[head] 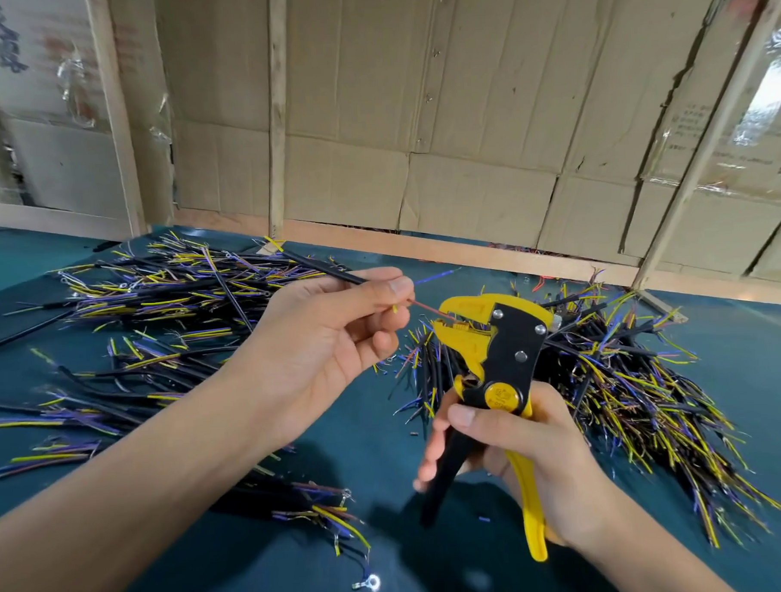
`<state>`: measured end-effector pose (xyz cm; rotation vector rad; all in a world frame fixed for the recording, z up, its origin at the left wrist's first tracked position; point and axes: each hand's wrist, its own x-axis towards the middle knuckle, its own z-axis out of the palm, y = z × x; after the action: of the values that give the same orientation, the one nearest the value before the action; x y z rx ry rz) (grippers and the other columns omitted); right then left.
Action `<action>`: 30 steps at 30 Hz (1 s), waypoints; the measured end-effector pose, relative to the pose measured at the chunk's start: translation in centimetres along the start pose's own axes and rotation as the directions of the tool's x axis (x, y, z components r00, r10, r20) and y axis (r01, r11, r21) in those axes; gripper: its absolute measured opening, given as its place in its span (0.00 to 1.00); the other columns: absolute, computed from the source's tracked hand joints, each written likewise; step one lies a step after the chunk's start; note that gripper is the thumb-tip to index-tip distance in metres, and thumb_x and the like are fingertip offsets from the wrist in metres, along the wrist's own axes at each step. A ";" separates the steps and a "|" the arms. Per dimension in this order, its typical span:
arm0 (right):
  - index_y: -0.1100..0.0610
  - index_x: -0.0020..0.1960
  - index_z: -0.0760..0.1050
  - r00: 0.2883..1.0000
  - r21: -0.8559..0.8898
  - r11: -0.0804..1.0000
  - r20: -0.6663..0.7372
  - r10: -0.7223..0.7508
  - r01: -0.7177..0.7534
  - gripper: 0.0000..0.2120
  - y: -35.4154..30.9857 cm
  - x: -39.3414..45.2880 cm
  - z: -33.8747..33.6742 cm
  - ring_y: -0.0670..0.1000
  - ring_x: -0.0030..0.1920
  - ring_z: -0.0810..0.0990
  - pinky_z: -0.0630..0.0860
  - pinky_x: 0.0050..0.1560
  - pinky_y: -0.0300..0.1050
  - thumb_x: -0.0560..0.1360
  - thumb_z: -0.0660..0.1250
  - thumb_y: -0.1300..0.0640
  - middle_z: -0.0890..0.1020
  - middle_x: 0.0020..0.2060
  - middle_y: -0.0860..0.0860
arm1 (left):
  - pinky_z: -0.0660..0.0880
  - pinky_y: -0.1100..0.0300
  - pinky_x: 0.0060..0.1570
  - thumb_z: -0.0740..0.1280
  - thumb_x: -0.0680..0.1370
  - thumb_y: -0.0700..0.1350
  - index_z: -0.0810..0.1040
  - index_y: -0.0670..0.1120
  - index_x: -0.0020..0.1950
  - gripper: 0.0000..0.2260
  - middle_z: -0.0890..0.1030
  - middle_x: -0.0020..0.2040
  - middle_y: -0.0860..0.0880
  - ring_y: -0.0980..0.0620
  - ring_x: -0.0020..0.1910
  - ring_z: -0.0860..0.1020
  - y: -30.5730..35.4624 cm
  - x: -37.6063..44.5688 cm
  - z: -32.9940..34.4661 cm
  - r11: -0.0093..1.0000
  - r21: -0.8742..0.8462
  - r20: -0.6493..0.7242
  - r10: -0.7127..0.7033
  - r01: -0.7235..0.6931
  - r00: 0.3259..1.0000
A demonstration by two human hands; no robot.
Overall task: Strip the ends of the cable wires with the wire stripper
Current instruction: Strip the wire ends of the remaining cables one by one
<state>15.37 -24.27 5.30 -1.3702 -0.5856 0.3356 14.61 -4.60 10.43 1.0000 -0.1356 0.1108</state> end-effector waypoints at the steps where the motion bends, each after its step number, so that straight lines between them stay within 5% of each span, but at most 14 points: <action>1: 0.65 0.43 0.80 1.000 0.002 1.000 0.004 0.002 -0.002 0.11 0.0 0.0 0.0 0.66 0.37 0.82 0.80 0.45 0.71 0.70 0.74 0.57 0.80 0.37 0.66 | 0.72 0.65 0.28 0.75 0.64 0.39 0.86 0.42 0.40 0.06 0.84 0.38 0.45 0.55 0.31 0.79 -0.2 -0.1 0.1 1.000 -0.002 -0.007 0.013 -0.013 1.000; 11: 0.60 0.27 0.71 0.958 0.083 0.991 -0.262 0.119 -0.100 0.13 -0.2 -0.3 1.7 0.55 0.19 0.69 0.73 0.26 0.47 0.51 0.72 0.53 0.70 0.22 0.60 | 0.73 0.63 0.29 0.76 0.65 0.38 0.83 0.39 0.45 0.10 0.81 0.39 0.39 0.48 0.31 0.79 -1.8 -0.3 0.2 0.988 0.082 -0.063 0.139 -0.134 0.988; 15: 0.63 0.37 0.78 0.992 0.281 0.958 -0.095 0.088 -0.058 0.10 -0.5 0.2 1.2 0.62 0.33 0.79 0.80 0.40 0.62 0.66 0.71 0.56 0.76 0.33 0.63 | 0.72 0.63 0.28 0.76 0.67 0.38 0.83 0.39 0.47 0.10 0.82 0.39 0.41 0.50 0.33 0.80 -1.7 0.3 -0.6 0.985 0.078 -0.129 0.166 -0.157 0.978; 17: 0.62 0.38 0.78 0.989 0.320 0.947 -0.148 0.022 0.027 0.11 -0.5 0.7 0.9 0.63 0.35 0.80 0.78 0.47 0.66 0.67 0.70 0.53 0.77 0.35 0.62 | 0.72 0.63 0.27 0.76 0.71 0.37 0.81 0.40 0.51 0.10 0.83 0.38 0.43 0.50 0.32 0.80 -1.4 0.9 -1.6 0.955 0.234 -0.155 0.224 -0.184 0.962; 19: 0.61 0.37 0.78 0.973 0.342 0.932 -0.229 -0.041 0.120 0.11 -0.7 0.9 0.7 0.63 0.35 0.80 0.79 0.46 0.65 0.66 0.71 0.52 0.76 0.34 0.61 | 0.71 0.66 0.29 0.74 0.74 0.40 0.79 0.44 0.53 0.09 0.84 0.35 0.48 0.53 0.31 0.79 -1.4 2.0 -2.6 0.739 0.643 -0.091 0.336 -0.202 0.938; 21: 0.64 0.37 0.78 0.948 0.339 0.920 -0.306 -0.092 0.198 0.13 -0.8 0.9 0.4 0.64 0.35 0.79 0.81 0.44 0.64 0.66 0.72 0.53 0.76 0.34 0.62 | 0.72 0.69 0.38 0.72 0.76 0.44 0.77 0.51 0.52 0.08 0.83 0.36 0.53 0.60 0.34 0.79 -1.8 3.2 -3.0 0.290 0.928 0.088 0.435 -0.232 0.896; 23: 0.67 0.39 0.76 0.910 0.291 0.920 -0.391 -0.136 0.263 0.14 -0.9 0.8 0.2 0.66 0.36 0.80 0.81 0.46 0.68 0.68 0.71 0.54 0.76 0.35 0.64 | 0.74 0.58 0.50 0.68 0.79 0.44 0.76 0.51 0.56 0.07 0.79 0.43 0.54 0.54 0.43 0.79 -2.8 4.6 -2.5 -0.040 0.944 0.312 0.434 -0.328 0.845; 25: 0.69 0.41 0.75 0.872 0.249 0.915 -0.455 -0.180 0.319 0.14 -1.1 0.7 0.1 0.67 0.37 0.81 0.80 0.49 0.70 0.71 0.69 0.56 0.77 0.36 0.66 | 0.76 0.48 0.52 0.65 0.80 0.41 0.76 0.48 0.61 0.10 0.76 0.51 0.49 0.46 0.49 0.79 -3.9 6.5 -1.4 -0.272 0.865 0.496 0.336 -0.422 0.800; 30: 0.70 0.47 0.75 0.754 0.097 0.916 -0.605 -0.256 0.389 0.11 -1.6 0.6 -0.5 0.67 0.37 0.82 0.82 0.47 0.64 0.73 0.68 0.61 0.79 0.35 0.66 | 0.66 0.51 0.67 0.62 0.74 0.32 0.64 0.45 0.78 0.31 0.68 0.75 0.43 0.40 0.67 0.71 -5.0 8.4 -0.2 -0.375 0.728 0.512 -0.257 -0.573 0.819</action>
<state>16.03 -24.65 6.93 -1.0520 -0.2469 -0.3042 23.68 -6.87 7.51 2.9553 -0.8935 0.2977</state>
